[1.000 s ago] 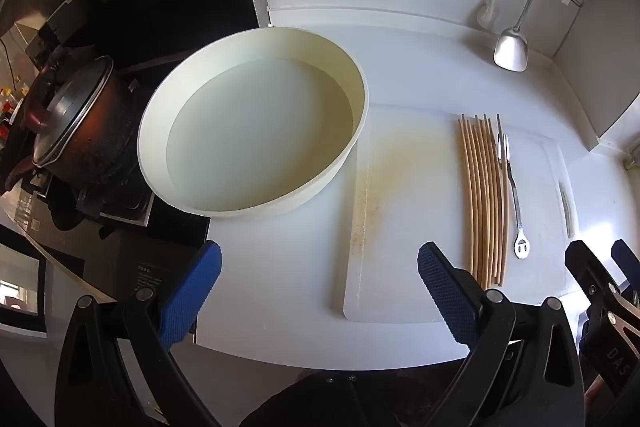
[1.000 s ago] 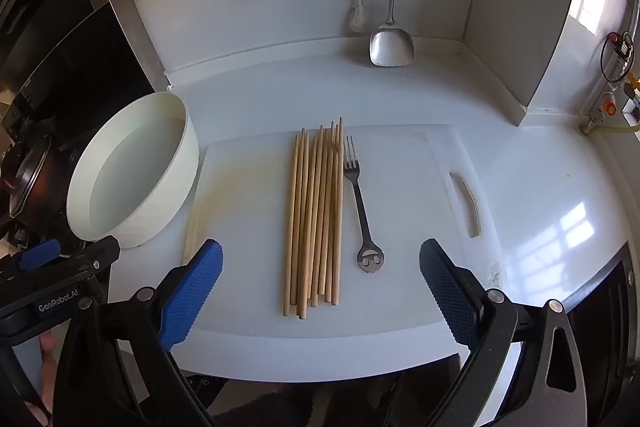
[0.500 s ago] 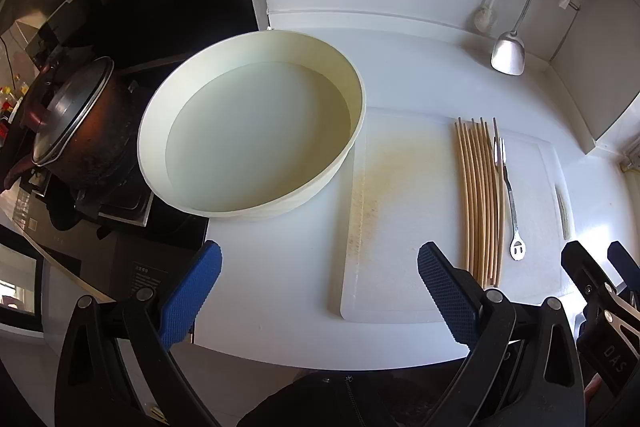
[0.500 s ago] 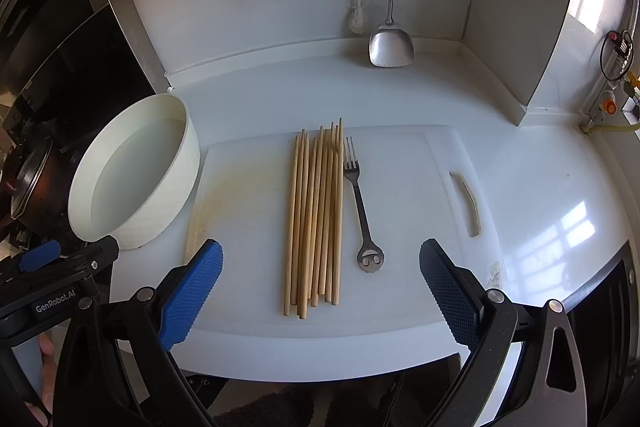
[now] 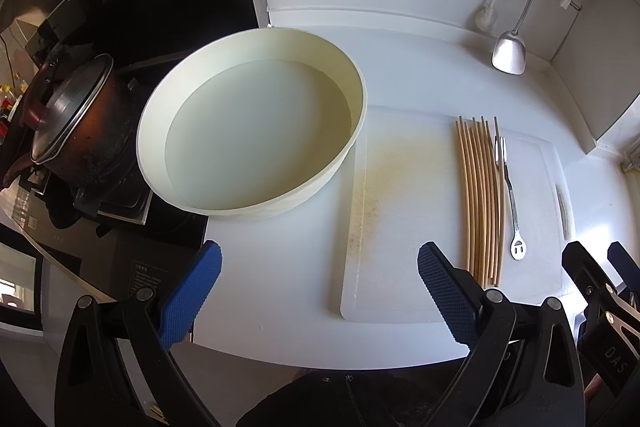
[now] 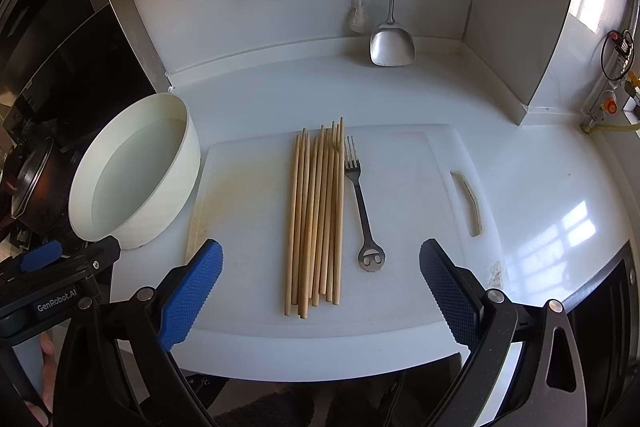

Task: Organize utensils

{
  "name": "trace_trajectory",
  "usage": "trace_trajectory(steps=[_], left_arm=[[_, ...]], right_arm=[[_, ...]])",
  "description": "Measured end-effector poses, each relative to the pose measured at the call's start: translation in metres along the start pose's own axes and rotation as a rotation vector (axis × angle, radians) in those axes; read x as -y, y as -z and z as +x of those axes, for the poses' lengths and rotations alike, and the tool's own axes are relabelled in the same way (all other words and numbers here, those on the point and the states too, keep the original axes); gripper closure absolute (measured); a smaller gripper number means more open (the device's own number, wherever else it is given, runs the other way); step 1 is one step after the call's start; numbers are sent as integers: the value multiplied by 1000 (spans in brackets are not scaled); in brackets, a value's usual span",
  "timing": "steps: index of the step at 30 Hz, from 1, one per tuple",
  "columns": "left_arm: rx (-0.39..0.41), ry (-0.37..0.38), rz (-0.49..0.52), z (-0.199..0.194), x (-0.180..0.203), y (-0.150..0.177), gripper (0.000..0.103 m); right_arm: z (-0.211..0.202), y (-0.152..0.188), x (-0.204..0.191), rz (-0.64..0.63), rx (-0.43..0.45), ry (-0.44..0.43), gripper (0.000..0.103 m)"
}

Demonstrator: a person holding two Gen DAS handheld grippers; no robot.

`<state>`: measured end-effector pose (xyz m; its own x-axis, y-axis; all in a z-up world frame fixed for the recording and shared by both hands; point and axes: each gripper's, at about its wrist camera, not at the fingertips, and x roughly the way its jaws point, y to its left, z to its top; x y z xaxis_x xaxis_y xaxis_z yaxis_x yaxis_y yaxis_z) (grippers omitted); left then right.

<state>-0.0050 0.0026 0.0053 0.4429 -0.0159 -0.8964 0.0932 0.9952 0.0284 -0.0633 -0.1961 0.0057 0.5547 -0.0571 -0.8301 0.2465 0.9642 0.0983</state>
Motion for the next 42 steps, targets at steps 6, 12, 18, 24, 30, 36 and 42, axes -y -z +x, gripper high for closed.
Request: trace_trajectory(steps=[6, 12, 18, 24, 30, 36, 42], left_arm=[[-1, -1, -1, 1, 0, 1, 6], [-3, -1, -1, 1, 0, 1, 6], [-3, -2, -2, 1, 2, 1, 6], [-3, -2, -2, 1, 2, 1, 6], [-3, -1, -2, 1, 2, 1, 6], [-4, -1, -2, 1, 1, 1, 6], [-3, -1, -2, 2, 1, 1, 6]], right_arm=[[0, 1, -1, 0, 0, -1, 9], [0, 2, -2, 1, 1, 0, 9], [0, 3, -1, 0, 2, 0, 9], [0, 2, -2, 2, 1, 0, 9], [-1, 4, -2, -1, 3, -1, 9], [-1, 4, -2, 0, 3, -1, 9], [-1, 4, -2, 0, 4, -1, 9]])
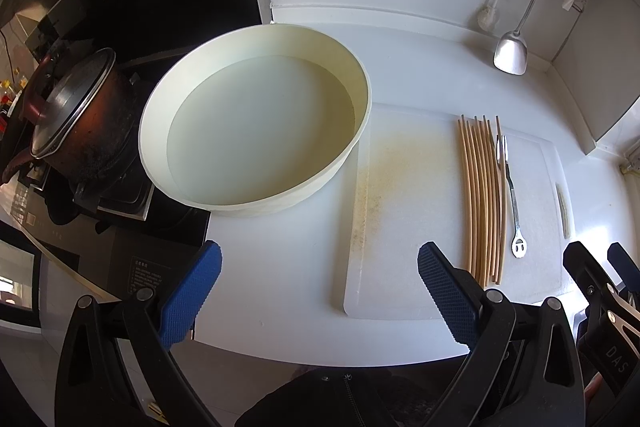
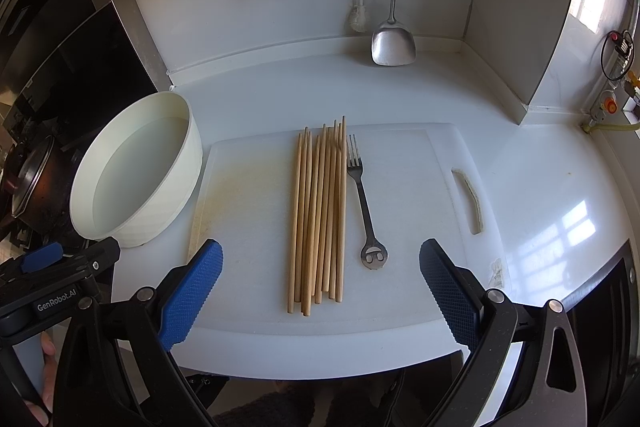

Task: Organize utensils

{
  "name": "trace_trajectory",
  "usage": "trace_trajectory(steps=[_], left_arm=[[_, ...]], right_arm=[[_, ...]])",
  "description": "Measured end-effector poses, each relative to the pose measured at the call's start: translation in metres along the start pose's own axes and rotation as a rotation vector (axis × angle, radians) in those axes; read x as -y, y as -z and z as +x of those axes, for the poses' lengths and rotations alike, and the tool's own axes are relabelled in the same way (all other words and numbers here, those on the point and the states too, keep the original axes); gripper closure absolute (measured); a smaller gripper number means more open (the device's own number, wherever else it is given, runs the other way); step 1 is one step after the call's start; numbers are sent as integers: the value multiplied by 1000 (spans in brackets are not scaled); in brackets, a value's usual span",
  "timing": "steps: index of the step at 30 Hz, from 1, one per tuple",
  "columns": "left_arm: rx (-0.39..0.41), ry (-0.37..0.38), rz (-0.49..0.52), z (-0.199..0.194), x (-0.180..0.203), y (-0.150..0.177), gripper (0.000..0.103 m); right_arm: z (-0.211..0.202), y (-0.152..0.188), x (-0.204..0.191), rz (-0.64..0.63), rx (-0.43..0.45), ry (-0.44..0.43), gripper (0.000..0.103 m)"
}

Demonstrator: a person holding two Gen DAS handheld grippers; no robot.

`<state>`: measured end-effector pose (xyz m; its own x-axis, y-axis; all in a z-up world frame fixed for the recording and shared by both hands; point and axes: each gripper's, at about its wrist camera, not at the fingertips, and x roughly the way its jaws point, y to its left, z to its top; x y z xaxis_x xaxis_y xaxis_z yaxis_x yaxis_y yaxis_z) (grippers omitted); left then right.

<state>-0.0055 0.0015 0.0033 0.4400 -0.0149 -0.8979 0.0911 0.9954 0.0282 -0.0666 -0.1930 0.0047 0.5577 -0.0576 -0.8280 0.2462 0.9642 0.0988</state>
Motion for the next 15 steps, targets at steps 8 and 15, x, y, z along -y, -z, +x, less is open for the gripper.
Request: trace_trajectory(steps=[8, 15], left_arm=[[1, 2, -3, 0, -2, 1, 6], [-2, 7, -4, -1, -5, 3, 6]], right_arm=[[-1, 0, -2, -1, 2, 2, 9], [-2, 1, -4, 1, -4, 6, 9]])
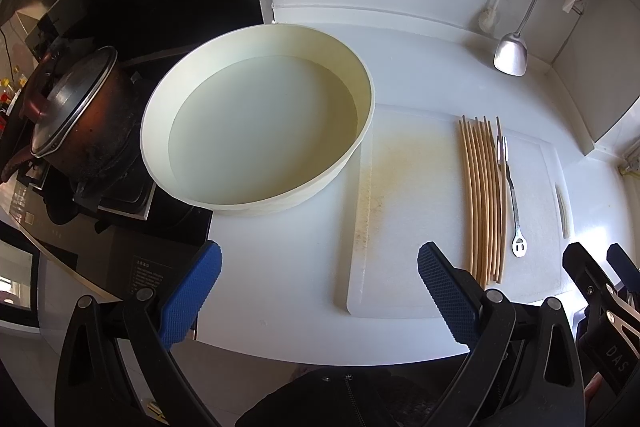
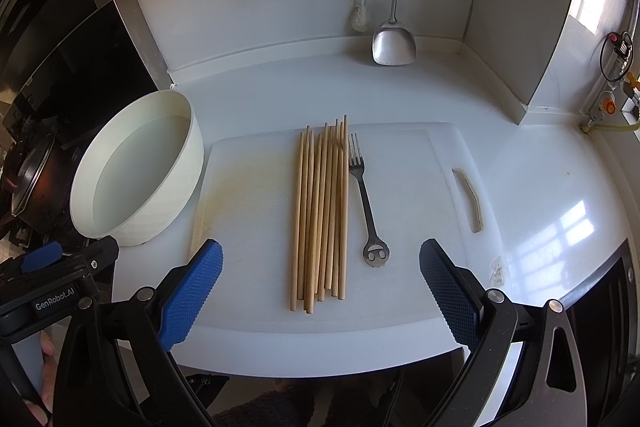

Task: Organize utensils

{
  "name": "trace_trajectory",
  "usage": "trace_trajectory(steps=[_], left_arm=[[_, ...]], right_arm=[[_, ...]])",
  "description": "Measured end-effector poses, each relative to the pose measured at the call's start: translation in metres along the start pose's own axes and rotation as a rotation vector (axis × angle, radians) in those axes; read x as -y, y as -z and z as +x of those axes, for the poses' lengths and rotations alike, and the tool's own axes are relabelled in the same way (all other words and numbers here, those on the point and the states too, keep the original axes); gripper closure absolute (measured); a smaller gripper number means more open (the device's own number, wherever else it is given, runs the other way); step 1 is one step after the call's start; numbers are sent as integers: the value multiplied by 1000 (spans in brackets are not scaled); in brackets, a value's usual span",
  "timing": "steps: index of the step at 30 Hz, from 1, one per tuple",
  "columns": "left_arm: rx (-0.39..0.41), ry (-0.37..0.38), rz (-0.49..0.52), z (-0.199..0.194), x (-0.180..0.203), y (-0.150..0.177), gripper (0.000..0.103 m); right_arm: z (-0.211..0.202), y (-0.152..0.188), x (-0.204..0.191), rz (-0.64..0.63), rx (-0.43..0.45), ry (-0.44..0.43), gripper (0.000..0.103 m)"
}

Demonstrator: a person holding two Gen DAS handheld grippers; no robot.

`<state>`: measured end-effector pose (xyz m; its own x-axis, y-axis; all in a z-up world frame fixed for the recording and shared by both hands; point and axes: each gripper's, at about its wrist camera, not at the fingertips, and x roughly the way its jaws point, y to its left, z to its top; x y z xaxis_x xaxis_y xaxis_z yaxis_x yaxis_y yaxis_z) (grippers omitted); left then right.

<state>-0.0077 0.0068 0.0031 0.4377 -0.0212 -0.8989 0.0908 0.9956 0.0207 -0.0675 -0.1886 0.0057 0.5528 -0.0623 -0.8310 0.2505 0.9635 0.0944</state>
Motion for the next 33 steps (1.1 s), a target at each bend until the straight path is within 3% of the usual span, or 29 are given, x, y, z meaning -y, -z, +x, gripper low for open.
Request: trace_trajectory(steps=[11, 18, 26, 33], left_arm=[[-26, 28, 101, 21, 14, 5, 6], [-27, 132, 178, 49, 38, 8, 6], [16, 195, 165, 76, 68, 0, 6], [59, 222, 89, 105, 91, 4, 6]], right_arm=[[3, 15, 25, 101, 16, -14, 9], [21, 35, 40, 150, 37, 3, 9], [42, 35, 71, 157, 85, 34, 9], [83, 25, 90, 63, 113, -11, 9]])
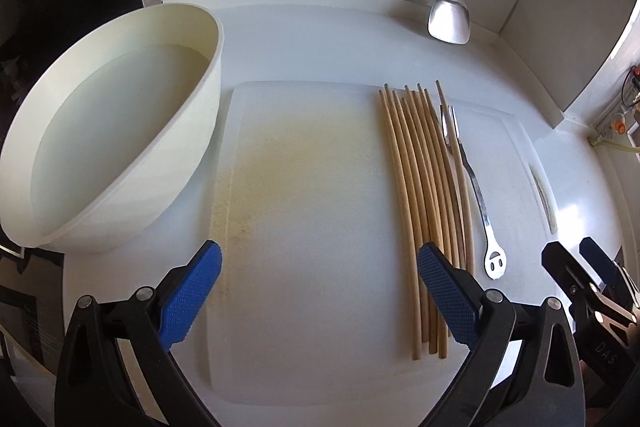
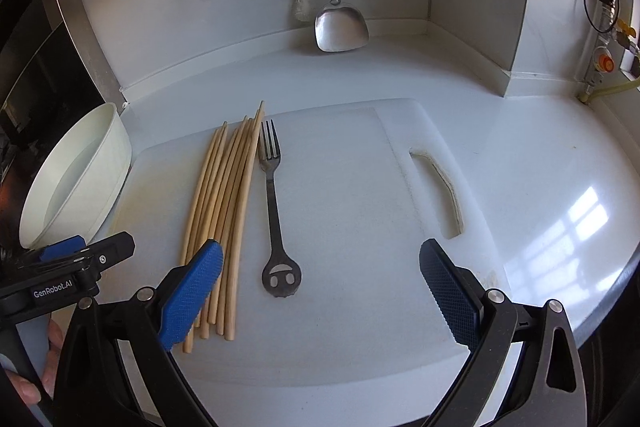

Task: Organize utensils
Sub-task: 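Move the left tool toward the wooden chopsticks while the right tool approaches the metal fork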

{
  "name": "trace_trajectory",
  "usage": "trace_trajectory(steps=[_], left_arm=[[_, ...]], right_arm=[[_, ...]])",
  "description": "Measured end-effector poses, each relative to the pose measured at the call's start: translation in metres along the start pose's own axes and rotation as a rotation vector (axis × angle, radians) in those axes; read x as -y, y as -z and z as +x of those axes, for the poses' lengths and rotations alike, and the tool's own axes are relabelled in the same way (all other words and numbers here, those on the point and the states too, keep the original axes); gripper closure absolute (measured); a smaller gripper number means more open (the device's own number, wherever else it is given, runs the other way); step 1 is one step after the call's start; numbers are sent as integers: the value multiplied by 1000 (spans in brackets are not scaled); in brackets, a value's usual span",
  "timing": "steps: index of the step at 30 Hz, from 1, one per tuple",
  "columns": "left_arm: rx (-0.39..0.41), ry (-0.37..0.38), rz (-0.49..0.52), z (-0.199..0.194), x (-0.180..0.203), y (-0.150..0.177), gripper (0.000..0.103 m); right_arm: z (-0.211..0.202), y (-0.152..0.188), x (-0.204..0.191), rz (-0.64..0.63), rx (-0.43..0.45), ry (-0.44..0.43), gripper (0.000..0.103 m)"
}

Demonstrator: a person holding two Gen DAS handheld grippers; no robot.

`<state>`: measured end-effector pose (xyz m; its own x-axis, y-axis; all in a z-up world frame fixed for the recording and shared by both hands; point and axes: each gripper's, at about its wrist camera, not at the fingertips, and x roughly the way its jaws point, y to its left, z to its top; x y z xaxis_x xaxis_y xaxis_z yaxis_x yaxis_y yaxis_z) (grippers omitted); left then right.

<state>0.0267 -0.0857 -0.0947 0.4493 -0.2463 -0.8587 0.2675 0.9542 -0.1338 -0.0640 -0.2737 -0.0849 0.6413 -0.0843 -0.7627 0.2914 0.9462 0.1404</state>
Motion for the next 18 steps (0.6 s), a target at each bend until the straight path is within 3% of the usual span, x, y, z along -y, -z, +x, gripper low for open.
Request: trace_trajectory(steps=[5, 8, 18], left_arm=[[66, -24, 13, 13, 10, -2, 6], [99, -6, -2, 19, 9, -2, 6], [91, -23, 15, 46, 15, -2, 6]], right_arm=[[26, -4, 7, -18, 19, -37, 9], [41, -6, 3, -62, 31, 2, 9], [62, -12, 1, -83, 39, 45, 9]])
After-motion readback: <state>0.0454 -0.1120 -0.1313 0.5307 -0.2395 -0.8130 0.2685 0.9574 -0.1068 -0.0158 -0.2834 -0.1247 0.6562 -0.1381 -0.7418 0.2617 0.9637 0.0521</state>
